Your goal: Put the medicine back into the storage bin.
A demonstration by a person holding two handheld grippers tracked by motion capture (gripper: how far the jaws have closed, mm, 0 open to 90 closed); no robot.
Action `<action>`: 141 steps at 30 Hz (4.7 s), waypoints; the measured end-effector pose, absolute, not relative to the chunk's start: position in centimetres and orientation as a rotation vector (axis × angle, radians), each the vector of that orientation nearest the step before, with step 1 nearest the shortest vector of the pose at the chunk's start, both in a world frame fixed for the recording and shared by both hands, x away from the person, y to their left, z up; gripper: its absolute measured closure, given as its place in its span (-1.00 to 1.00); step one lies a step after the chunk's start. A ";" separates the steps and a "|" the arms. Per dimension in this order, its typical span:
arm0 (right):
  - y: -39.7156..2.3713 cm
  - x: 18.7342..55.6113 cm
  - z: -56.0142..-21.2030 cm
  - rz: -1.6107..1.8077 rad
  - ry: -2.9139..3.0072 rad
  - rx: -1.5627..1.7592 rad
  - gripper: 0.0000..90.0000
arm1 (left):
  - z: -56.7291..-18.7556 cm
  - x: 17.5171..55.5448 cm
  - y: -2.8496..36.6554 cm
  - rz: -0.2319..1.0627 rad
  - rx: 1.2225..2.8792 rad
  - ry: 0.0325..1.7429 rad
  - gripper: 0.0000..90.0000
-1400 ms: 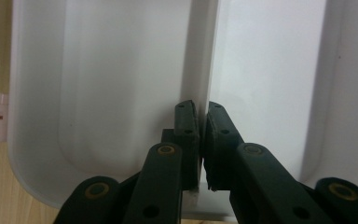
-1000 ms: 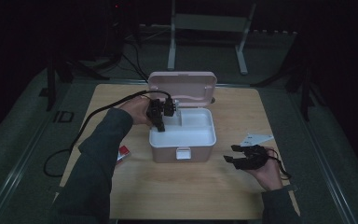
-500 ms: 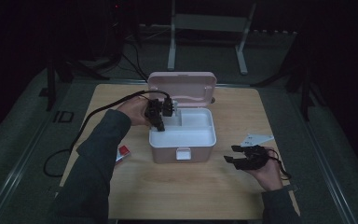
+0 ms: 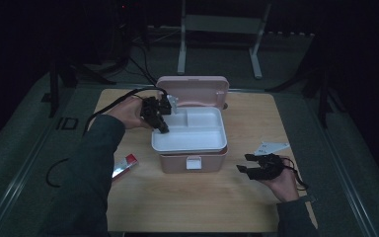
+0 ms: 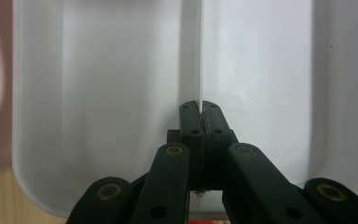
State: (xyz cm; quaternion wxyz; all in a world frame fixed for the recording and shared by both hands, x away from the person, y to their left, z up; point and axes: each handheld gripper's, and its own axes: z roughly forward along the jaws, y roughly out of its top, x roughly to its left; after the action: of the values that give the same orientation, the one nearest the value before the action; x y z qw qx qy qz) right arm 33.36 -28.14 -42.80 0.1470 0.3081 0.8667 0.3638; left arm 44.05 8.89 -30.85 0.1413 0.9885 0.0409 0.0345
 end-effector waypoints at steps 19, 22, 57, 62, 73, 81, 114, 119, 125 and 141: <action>-28.4 33.4 -42.6 1.050 2.486 0.892 -0.03 | -29.8 40.2 22.0 0.093 2.749 0.397 0.99; -28.5 33.4 -42.6 1.052 2.485 0.895 -0.03 | -30.5 39.5 24.9 0.085 2.722 0.492 0.99; -28.9 33.2 -42.6 1.052 2.475 0.910 -0.03 | -41.5 44.6 29.0 0.139 2.742 0.902 0.97; -28.9 33.1 -42.6 1.051 2.476 0.909 -0.03 | -42.2 44.7 29.0 0.175 2.775 0.932 0.92; -28.8 33.1 -42.6 1.045 2.481 0.909 -0.03 | -41.5 44.0 28.1 0.208 2.734 0.891 0.46; -28.8 33.1 -42.7 1.042 2.483 0.912 -0.04 | -40.6 41.7 27.9 0.209 2.696 0.838 0.39; -28.9 33.1 -42.5 1.031 2.493 0.911 -0.08 | -41.3 34.4 25.3 0.179 2.655 0.836 0.08; -28.9 33.1 -42.5 1.031 2.495 0.912 -0.08 | -41.9 34.1 25.0 0.177 2.666 0.854 0.02; -28.9 33.0 -42.5 1.029 2.496 0.912 -0.08 | -43.5 33.7 24.7 0.149 2.684 0.896 0.02; -28.9 33.1 -42.6 1.030 2.496 0.916 -0.08 | -44.9 33.6 25.2 0.162 2.687 0.954 -0.04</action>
State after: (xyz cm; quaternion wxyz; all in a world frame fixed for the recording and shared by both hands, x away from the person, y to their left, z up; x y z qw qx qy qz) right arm 33.06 -28.89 -42.60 0.1446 0.3178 0.8662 0.3575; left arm 33.55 25.21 -44.90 0.1424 0.9312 0.3307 0.0561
